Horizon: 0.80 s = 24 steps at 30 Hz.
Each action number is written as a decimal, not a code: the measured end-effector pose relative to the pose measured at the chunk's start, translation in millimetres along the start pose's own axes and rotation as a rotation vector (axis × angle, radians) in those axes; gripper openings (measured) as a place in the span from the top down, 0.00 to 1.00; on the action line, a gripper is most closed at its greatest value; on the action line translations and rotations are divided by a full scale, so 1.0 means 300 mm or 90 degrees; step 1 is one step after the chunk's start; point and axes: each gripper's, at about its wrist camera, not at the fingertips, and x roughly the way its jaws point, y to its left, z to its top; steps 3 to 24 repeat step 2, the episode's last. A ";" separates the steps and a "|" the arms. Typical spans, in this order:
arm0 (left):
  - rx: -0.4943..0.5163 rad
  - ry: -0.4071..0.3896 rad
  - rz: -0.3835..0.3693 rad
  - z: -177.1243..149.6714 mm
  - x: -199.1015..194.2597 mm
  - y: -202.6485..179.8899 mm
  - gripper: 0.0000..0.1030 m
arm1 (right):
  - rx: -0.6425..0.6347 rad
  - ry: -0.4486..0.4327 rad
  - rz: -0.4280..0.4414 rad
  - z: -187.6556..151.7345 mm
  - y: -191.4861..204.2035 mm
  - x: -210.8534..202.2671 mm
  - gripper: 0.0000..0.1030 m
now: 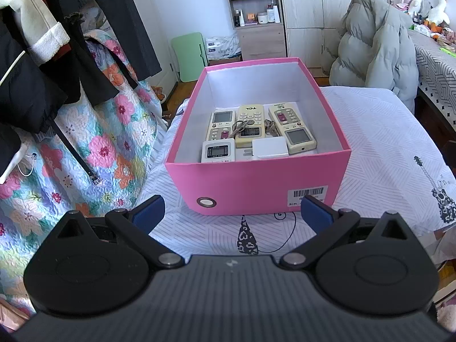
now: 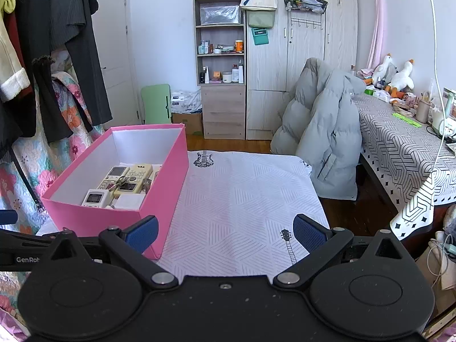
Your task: Organize rigid objects
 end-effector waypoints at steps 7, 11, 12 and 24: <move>-0.002 0.000 0.000 0.001 -0.002 0.000 0.00 | -0.001 0.001 0.000 0.001 0.002 0.000 0.01; -0.002 0.000 0.000 0.001 -0.002 0.000 0.00 | -0.001 0.001 0.000 0.001 0.002 0.000 0.01; -0.002 0.000 0.000 0.001 -0.002 0.000 0.00 | -0.001 0.001 0.000 0.001 0.002 0.000 0.01; -0.002 0.000 0.000 0.001 -0.002 0.000 0.00 | -0.001 0.001 0.000 0.001 0.002 0.000 0.01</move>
